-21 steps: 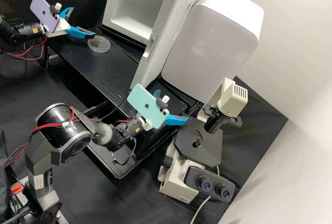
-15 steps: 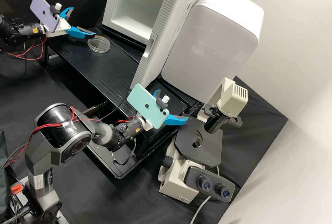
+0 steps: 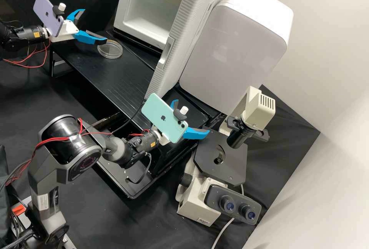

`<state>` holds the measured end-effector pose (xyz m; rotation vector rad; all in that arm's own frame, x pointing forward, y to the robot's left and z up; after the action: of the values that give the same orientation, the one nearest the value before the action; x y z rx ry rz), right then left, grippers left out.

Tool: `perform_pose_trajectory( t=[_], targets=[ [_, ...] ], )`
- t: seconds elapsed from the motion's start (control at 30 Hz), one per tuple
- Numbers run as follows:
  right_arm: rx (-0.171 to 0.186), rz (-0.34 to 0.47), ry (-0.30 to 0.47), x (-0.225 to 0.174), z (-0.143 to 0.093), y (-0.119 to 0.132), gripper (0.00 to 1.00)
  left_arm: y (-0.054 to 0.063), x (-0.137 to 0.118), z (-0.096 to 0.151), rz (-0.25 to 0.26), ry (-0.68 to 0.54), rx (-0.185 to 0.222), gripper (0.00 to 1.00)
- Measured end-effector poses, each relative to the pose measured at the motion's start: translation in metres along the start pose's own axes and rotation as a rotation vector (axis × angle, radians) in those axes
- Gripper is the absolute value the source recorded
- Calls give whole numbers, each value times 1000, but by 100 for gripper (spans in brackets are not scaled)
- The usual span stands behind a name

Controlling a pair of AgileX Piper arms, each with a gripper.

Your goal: Place the petri dish in the incubator

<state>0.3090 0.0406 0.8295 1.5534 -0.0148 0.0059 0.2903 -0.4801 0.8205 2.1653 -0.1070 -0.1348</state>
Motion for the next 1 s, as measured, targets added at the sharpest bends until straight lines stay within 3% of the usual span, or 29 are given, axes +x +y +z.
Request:
perform_pose_trajectory(
  t=[0.2,0.43,0.6,0.87,1.0],
  targets=[
    [0,0,0,0,0,0,100,5,-14,16,24,-95,13,100],
    [0,0,0,0,0,0,100,0,-24,26,-1,-147,-21,100],
    [0,0,0,0,0,0,100,-7,-24,32,-41,-182,-58,100],
    [0,0,0,0,0,0,100,-25,-22,40,-150,-197,-125,100],
    [0,0,0,0,0,0,100,-33,-23,42,-198,-202,-137,100]
  ],
)
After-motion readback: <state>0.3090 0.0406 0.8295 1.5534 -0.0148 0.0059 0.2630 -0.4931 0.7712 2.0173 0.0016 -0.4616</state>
